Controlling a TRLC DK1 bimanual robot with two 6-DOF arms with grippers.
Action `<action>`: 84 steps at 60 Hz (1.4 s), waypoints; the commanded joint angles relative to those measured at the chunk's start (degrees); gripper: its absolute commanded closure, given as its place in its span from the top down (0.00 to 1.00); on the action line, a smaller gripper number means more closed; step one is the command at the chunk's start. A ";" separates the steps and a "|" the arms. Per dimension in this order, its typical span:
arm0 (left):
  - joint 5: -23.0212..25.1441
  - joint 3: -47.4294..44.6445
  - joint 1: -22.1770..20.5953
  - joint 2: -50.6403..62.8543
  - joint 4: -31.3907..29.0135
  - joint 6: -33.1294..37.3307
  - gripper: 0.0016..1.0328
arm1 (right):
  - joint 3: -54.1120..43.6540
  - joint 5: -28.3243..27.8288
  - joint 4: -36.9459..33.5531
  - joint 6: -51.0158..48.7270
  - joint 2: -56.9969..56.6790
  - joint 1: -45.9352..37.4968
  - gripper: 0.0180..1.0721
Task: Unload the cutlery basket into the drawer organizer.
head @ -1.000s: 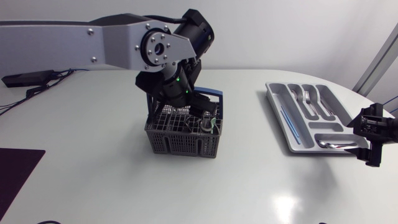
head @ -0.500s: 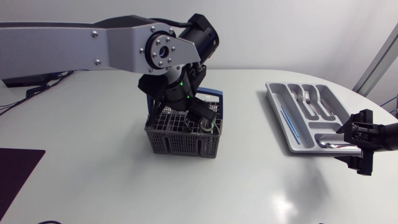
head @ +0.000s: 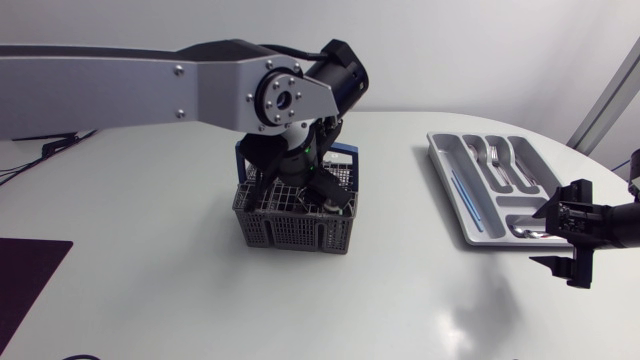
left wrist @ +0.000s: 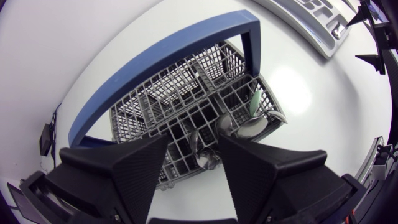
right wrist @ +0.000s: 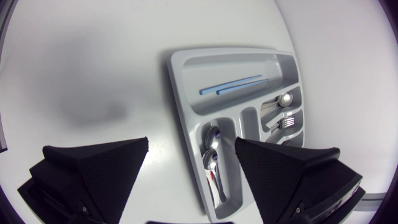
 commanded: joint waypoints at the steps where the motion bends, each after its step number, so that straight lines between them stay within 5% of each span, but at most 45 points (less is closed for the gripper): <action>1: -1.14 -0.66 -0.76 1.74 -0.98 1.22 0.55 | -2.33 -0.46 -0.68 1.09 -1.25 1.22 0.95; 41: -5.09 -1.63 -0.85 3.77 -1.42 1.75 0.49 | -7.69 -0.37 -0.33 7.07 -8.02 9.40 0.95; 84: -6.15 -2.51 -1.11 5.44 -0.02 2.01 0.20 | -10.86 0.24 -1.30 18.40 -16.90 21.61 0.95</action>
